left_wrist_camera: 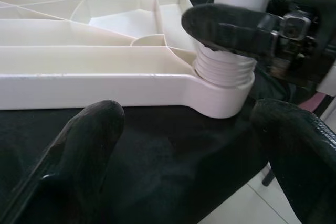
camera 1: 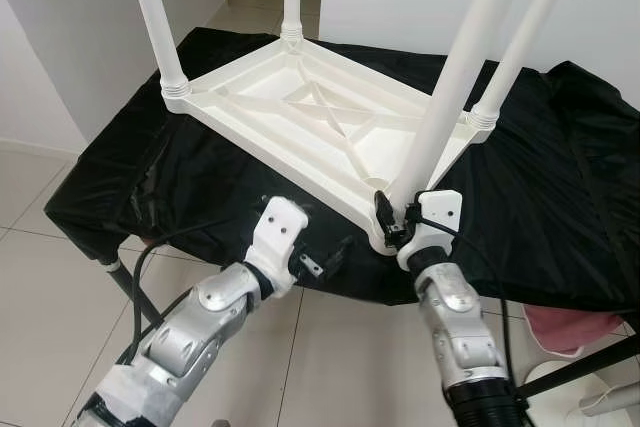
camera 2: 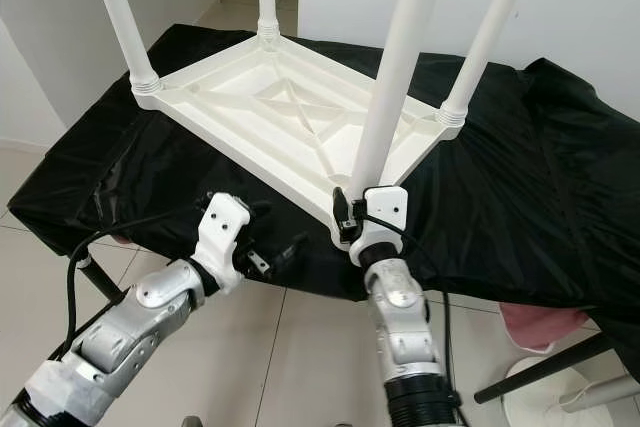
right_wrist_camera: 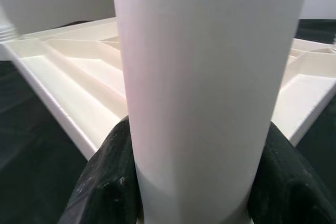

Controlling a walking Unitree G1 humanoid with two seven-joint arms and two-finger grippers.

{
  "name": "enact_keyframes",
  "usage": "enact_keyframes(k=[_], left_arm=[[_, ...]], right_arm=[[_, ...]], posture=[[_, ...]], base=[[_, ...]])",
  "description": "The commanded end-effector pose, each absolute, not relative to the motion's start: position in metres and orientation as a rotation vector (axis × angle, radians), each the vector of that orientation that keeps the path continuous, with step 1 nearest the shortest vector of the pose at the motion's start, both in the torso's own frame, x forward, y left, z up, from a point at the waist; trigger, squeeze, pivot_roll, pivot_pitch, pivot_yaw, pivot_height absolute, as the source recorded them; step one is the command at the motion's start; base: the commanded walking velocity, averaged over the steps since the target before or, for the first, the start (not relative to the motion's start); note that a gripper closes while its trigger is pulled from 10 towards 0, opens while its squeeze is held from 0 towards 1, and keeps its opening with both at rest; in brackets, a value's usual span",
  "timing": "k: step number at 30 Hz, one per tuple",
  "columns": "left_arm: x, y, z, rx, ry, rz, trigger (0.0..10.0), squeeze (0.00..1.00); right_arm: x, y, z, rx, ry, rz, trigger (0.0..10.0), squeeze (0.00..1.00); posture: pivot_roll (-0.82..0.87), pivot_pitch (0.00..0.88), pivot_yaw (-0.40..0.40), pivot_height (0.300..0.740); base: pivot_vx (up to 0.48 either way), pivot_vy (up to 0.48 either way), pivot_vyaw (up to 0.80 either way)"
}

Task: Building children table

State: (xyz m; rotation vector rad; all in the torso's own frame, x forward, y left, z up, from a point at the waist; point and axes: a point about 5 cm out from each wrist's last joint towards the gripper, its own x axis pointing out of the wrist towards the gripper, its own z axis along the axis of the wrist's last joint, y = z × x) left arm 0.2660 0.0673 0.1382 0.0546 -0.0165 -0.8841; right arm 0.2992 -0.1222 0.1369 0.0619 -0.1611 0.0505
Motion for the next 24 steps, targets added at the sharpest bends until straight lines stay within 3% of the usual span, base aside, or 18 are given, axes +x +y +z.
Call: enact_keyframes(k=[1,4,15,16,21,22,24], left_arm=[[0.255,0.061,0.132,0.069,0.003,-1.093,10.0,0.00],[0.254,0.059,0.132,0.063,0.002,-1.092,10.0,0.00],[0.256,0.062,0.133,0.062,-0.002,-1.081,10.0,0.00],[0.258,0.064,0.133,0.061,0.000,-1.073,10.0,0.00],[0.261,0.066,0.134,0.065,-0.004,-1.065,10.0,0.00],[0.263,0.066,0.135,0.069,-0.007,-1.062,10.0,0.00],[0.264,0.067,0.135,0.071,-0.011,-1.057,10.0,0.00]], right_arm=[[0.296,-0.129,0.125,0.086,-0.095,-0.040,10.0,0.00],[0.295,-0.130,0.121,0.101,-0.062,-0.116,10.0,0.00],[0.293,-0.124,0.131,0.141,-0.110,-0.071,10.0,0.00],[0.292,-0.126,0.134,0.153,-0.129,-0.054,10.0,1.00],[0.291,-0.130,0.138,0.151,-0.159,-0.012,10.0,1.00],[0.290,-0.131,0.140,0.135,-0.171,0.021,10.0,0.00],[0.288,-0.132,0.141,0.136,-0.182,0.049,10.0,0.00]], posture=[[0.00,0.065,-0.022,0.740],[0.00,0.065,-0.022,0.740],[0.00,0.074,-0.018,0.740],[-0.02,0.073,-0.011,0.740],[-0.02,0.071,-0.008,0.740],[-0.03,0.071,-0.006,0.740],[-0.02,0.069,-0.006,0.740]], base=[[0.000,0.000,0.00],[0.000,0.000,0.00],[0.000,0.000,0.00],[0.000,0.000,0.00],[0.000,0.000,0.00],[0.000,0.000,0.00],[0.000,0.000,0.00]])
